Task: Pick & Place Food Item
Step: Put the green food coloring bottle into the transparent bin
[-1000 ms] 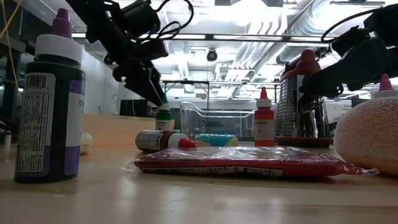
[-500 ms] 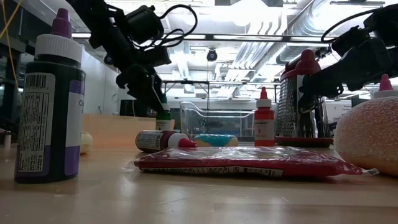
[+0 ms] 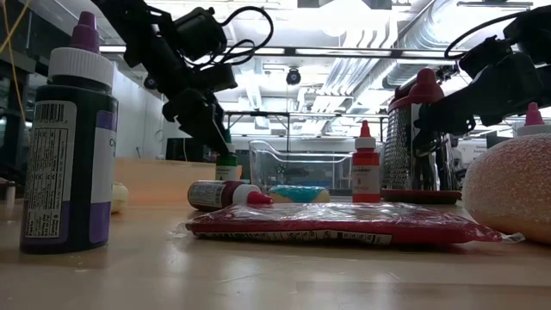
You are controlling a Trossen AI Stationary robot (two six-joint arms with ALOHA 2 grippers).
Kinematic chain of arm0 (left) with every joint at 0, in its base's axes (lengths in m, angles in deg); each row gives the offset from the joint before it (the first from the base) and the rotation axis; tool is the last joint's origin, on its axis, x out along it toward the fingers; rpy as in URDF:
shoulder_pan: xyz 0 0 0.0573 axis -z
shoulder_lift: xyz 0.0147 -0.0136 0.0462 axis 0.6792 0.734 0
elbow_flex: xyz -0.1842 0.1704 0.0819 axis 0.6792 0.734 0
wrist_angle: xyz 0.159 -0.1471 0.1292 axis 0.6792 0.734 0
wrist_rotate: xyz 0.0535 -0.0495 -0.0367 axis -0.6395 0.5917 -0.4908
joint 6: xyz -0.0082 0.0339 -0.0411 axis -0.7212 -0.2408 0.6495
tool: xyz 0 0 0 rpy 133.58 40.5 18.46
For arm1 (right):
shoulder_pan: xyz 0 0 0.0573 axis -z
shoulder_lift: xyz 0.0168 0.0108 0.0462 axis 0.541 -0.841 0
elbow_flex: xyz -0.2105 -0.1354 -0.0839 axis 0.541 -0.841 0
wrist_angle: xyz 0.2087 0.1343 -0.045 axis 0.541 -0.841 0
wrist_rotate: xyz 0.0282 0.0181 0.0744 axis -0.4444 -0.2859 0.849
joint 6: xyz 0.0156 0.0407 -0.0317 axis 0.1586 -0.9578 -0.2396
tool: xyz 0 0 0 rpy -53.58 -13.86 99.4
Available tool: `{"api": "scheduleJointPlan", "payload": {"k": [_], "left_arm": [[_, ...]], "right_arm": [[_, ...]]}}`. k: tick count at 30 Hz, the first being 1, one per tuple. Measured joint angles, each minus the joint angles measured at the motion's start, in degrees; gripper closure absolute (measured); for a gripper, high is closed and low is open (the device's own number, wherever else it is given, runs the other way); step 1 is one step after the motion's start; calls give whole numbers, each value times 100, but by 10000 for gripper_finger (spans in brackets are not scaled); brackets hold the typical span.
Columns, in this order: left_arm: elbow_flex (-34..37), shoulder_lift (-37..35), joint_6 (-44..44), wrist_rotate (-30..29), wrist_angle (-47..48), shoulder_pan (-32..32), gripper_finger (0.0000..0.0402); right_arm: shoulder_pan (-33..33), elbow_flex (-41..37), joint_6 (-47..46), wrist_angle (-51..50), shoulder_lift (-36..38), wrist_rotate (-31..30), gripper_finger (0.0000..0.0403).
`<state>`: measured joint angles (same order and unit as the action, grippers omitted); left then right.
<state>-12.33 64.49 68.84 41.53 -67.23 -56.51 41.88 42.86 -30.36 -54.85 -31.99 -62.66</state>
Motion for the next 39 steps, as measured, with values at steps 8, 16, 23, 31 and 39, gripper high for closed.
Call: {"api": "scheduleJointPlan", "payload": {"k": [8,16,23,31,39], "left_arm": [[0,0,0,-2,-29,-2,217],[0,0,63,9,-44,0,273],[0,0,137,4,-41,0,285],[0,-1,268,2,-36,-11,288],[7,-445,426,57,26,-292,285]], "right_arm": [[0,0,0,0,0,0,50],[0,0,0,0,0,1,50],[0,1,0,0,0,0,50],[1,0,0,-2,0,0,50],[0,1,0,-1,2,0,50]]}}
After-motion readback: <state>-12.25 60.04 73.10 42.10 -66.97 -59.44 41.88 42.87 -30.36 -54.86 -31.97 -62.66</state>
